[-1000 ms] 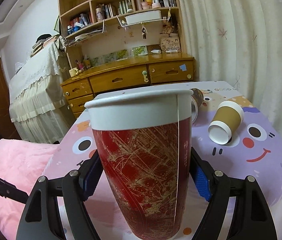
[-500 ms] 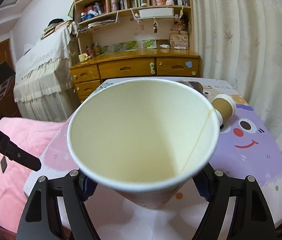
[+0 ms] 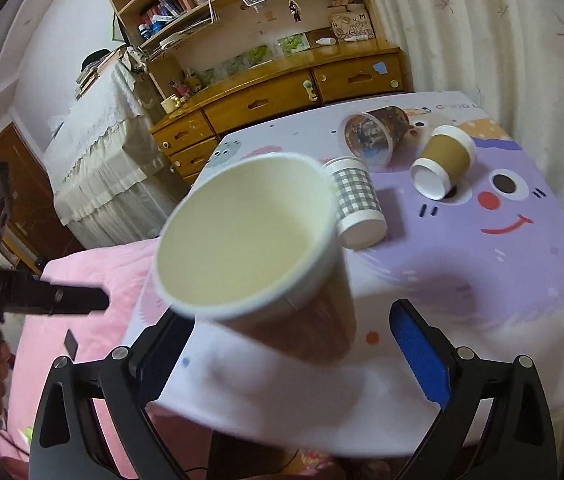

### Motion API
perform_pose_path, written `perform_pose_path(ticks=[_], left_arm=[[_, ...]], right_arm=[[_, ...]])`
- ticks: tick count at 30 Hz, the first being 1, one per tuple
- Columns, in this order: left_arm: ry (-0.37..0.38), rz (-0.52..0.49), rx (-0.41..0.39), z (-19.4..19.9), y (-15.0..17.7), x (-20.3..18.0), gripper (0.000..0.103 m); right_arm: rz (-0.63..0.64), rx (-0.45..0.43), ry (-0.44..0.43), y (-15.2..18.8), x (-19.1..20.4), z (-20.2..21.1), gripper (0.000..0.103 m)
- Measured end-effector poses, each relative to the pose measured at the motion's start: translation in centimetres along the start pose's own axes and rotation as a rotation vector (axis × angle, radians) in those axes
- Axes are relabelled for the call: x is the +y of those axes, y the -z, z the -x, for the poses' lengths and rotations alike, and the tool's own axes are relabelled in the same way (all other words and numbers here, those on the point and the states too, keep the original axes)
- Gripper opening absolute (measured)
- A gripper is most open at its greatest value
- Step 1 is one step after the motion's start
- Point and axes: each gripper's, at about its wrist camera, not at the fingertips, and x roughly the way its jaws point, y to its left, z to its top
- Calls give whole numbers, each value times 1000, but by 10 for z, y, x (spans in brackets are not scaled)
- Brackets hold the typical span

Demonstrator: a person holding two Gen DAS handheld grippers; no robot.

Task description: Flip cup upright

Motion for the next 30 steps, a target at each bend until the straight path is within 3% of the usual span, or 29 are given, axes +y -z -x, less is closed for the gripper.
perform_pose_path(ticks=[8, 16, 19, 23, 26, 30], left_arm=[[-35, -33, -133, 52, 22, -29, 81], [-32, -208, -213, 117, 53, -74, 81], [-36, -222, -257, 141, 55, -92, 81], [-47, -257, -338, 171, 63, -115, 81], [-84, -249, -393, 184, 75, -126, 81], [-124, -227, -403, 185, 88, -132, 81]], right_arm=[[39, 68, -15, 3, 9, 99, 103], [14, 121, -23, -13, 35, 196, 103], [-36, 205, 60, -20, 42, 219, 103], [-111, 306, 66, -23, 41, 232, 103], [-100, 276, 105, -24, 45, 245, 103], [-101, 180, 121, -24, 53, 262, 103]])
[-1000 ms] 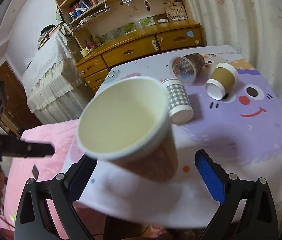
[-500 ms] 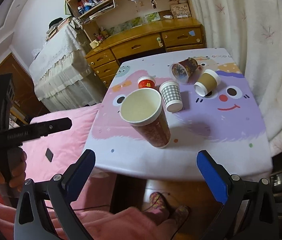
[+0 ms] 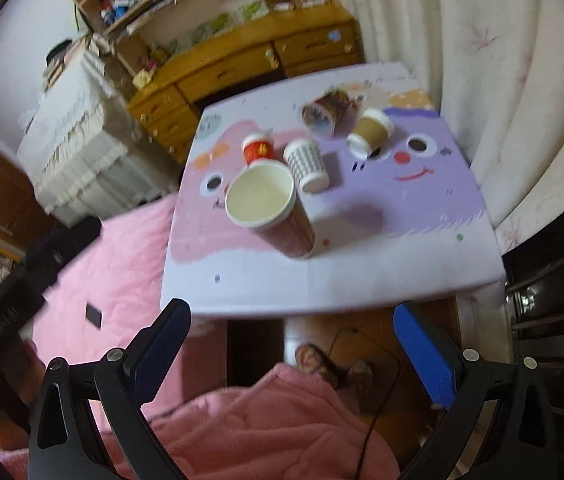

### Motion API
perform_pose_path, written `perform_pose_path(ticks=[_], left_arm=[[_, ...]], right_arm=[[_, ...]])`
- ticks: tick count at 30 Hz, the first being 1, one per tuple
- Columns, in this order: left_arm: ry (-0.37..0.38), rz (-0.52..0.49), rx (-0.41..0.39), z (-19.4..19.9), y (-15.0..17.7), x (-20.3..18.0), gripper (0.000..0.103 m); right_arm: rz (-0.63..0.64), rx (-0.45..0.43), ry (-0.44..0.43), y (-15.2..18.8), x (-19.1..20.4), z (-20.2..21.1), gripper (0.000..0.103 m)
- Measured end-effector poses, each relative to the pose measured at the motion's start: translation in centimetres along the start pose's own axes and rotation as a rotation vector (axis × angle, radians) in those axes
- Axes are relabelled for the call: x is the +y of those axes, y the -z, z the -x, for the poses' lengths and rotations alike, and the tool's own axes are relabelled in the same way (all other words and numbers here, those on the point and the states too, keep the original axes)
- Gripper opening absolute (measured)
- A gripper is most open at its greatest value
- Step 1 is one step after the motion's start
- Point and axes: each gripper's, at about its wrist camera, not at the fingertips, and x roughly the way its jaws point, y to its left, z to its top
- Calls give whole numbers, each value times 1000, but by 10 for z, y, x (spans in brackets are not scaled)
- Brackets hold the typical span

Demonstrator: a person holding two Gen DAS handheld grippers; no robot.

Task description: Flip cup upright

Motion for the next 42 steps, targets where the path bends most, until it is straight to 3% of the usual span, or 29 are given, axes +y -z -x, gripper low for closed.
perform_pose_path(ticks=[4, 9, 19, 42], left_arm=[[-72, 32, -13, 4, 7, 4, 83], [-143, 98, -25, 9, 14, 16, 102], [-185, 56, -16, 3, 17, 16, 102], [-140, -16, -24, -21, -4, 2, 102]], right_arm=[[57, -121, 61, 5, 13, 18, 103], [80, -220, 91, 7, 21, 39, 103], [109, -242, 87, 5, 36, 49, 103], [72, -203, 80, -6, 24, 25, 103]])
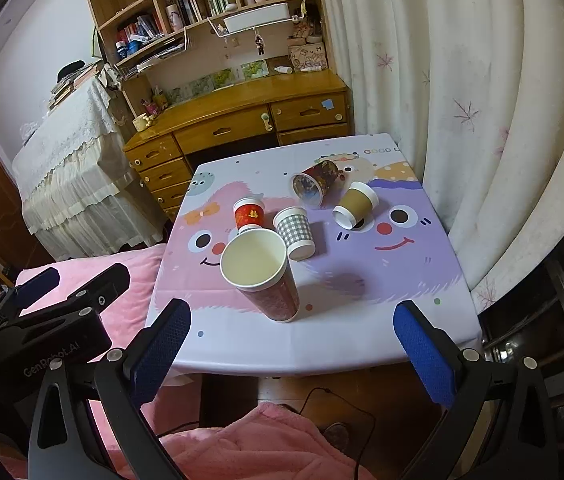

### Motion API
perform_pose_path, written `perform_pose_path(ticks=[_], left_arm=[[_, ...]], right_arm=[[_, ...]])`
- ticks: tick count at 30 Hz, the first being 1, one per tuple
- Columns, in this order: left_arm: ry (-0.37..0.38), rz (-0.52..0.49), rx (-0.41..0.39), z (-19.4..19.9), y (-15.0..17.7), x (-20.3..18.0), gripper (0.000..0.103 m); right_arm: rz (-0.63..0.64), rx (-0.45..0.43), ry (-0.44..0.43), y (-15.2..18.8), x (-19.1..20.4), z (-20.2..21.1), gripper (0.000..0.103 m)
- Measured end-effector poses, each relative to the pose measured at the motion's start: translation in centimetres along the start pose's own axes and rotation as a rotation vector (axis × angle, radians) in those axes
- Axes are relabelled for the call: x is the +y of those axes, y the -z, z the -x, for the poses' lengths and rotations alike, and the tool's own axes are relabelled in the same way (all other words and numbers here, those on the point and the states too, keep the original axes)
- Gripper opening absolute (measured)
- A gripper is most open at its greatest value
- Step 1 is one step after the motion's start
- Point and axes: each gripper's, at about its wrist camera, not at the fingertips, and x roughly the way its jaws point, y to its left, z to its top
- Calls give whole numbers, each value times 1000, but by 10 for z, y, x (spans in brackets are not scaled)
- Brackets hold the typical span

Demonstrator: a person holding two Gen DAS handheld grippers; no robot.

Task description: Flip cup upright

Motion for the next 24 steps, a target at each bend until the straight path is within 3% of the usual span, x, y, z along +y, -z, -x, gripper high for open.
perform_pose_path(ticks=[24], left_arm=[[0, -5, 8, -13, -10, -7, 102]], right_arm=[[-7, 49, -36, -11, 3, -20, 103]])
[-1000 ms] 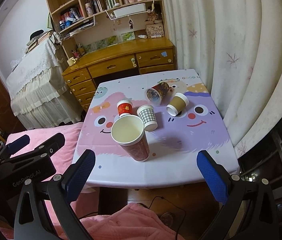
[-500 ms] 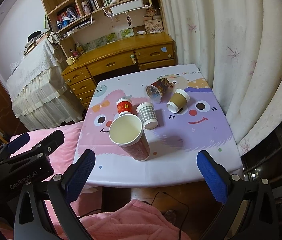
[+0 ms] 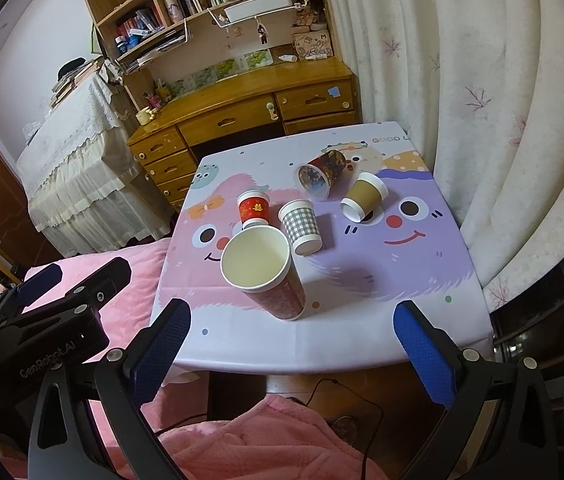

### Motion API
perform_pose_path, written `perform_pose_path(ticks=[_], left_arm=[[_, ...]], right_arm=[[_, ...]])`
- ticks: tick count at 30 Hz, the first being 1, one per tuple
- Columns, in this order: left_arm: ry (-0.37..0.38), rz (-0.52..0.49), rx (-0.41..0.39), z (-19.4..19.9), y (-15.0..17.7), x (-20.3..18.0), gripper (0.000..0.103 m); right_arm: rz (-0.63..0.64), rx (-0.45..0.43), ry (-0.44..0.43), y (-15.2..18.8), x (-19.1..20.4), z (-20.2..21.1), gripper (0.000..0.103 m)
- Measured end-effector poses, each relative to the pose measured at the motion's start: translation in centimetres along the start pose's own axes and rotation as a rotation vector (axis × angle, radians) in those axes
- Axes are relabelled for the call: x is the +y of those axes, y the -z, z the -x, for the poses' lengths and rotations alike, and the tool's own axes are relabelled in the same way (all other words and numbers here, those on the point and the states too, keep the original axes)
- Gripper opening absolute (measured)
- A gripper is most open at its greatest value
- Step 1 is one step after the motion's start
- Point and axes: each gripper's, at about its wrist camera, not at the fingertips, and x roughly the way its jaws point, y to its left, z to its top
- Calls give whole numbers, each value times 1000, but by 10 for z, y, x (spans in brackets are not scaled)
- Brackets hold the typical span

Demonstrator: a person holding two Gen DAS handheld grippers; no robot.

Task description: Flip cup upright

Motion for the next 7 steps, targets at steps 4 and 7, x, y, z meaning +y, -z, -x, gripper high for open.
perform_pose_path(ticks=[4, 7], left_arm=[[3, 4, 1, -1, 1, 4, 102], [5, 3, 1, -3, 1, 6, 102]], right_arm=[[-1, 14, -11, -1, 3, -7, 103], [-7, 26, -13, -1, 4, -12, 103]])
